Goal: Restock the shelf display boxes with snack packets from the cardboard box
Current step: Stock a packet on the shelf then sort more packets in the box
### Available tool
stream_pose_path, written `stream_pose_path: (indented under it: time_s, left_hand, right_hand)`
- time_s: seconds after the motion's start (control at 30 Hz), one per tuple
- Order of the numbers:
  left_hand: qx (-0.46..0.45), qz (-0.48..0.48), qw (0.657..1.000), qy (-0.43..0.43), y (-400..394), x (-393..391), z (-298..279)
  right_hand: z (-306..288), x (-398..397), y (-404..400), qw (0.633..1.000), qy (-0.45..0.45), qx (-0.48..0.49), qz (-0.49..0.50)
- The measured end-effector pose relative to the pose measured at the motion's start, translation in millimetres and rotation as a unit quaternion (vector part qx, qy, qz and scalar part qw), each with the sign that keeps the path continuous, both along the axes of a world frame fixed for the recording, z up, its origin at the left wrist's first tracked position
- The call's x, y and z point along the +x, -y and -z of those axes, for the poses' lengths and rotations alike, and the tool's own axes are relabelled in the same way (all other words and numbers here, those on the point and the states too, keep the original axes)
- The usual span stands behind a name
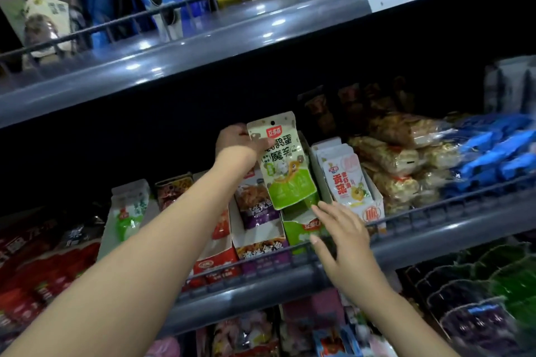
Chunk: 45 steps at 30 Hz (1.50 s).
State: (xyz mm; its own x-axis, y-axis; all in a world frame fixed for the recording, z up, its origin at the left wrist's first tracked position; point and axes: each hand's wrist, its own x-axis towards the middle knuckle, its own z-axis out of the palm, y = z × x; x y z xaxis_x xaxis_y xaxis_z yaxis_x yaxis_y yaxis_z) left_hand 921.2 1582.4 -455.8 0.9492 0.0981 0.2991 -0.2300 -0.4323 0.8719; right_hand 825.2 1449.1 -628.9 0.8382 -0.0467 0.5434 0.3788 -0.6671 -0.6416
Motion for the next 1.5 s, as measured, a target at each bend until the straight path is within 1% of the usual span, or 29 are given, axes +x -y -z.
stream_pose_path:
  time_s: [0.1, 0.33, 0.5, 0.63, 0.77, 0.83, 0.97, 1.17, 1.37, 1.43, 1.5]
  left_hand:
    - [0.068, -0.018, 0.997, 0.018, 13, 17, 4]
    - [0.168, -0.003, 0.986, -0.002, 28, 44, 38]
    - [0.224, -0.004, 0.974, 0.029, 28, 53, 54]
    - [0.317, -0.006, 0.946, 0.060, 27, 54, 55]
    - [0.422, -0.023, 0.899, 0.112, 28, 56, 57]
    - [0.432, -0.021, 0.894, 0.120, 25, 59, 58]
    - [0.431, -0.012, 0.896, 0.101, 18, 69, 62]
    - [0.444, -0.003, 0.889, 0.115, 17, 69, 66]
    - [0.509, -0.019, 0.853, 0.112, 21, 62, 63]
    - [0.508, -0.018, 0.854, 0.113, 21, 62, 63]
    - [0.493, -0.014, 0.863, 0.107, 21, 63, 64]
  right_hand:
    - [3, 2, 1, 1.000, -0.003, -0.012, -0.003]
    - [5, 4, 0, 1.000, 0.004, 0.002, -0.021]
    - [4, 2, 0, 1.000, 0.005, -0.006, -0.029]
    - [1, -1, 0, 0.999, -0.013, -0.006, -0.035]
    - [-1, -2, -1, 0.999, -0.021, -0.012, -0.038]
    - [-1, -2, -2, 0.999, -0.021, -0.015, -0.036]
    - [-1, -2, -2, 0.999, -0.022, -0.020, -0.032]
    - [0, -2, -2, 0.999, -0.025, -0.027, -0.030]
    - [1, -2, -3, 0.999, -0.020, -0.021, -0.027]
    - [1, -2, -3, 0.999, -0.015, -0.021, -0.027]
    - [2, -2, -4, 0.999, -0.012, -0.021, -0.027]
